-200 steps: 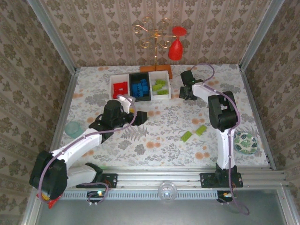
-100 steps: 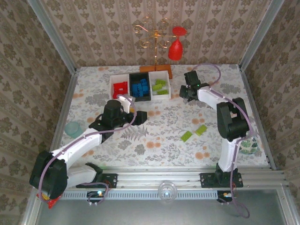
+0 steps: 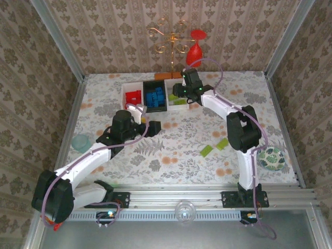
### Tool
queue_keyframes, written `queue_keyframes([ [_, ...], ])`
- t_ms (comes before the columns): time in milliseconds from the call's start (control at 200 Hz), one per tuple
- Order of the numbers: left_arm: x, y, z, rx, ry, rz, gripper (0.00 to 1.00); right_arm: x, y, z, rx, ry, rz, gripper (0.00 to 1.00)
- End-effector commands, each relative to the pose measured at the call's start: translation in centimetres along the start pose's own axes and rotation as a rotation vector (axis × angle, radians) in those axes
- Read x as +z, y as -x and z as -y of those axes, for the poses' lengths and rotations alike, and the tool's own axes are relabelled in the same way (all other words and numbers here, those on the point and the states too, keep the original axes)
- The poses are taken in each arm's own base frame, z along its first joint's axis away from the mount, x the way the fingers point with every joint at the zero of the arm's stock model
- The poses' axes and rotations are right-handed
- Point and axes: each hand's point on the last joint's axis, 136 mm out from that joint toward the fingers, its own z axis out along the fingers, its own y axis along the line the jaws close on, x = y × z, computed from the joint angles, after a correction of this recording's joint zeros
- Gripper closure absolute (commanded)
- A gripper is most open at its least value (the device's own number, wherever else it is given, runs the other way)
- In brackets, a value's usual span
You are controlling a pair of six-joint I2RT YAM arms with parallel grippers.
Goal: Sort the legos into containers by color
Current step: Place the lego in the container.
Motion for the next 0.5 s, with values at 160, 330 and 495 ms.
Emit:
queue_keyframes([
  [160,-0.5,0.5,-0.1,-0.008,-0.001,0.025,0.09,-2.7,1.9,-0.9,-0.017,0.024,0.016,0.46],
  [330,-0.7,0.6,-0.1,-0.011,0.001,0.032,0.09,-7.5,0.4,-0.3,-0.015,0.026,0.043,0.42],
  [495,-0.7,0.7,0.1,-0.01,-0.012,0.036,0.09,-11.8,-7.4,4.6,0.032,-0.12,-0.037,0.39],
])
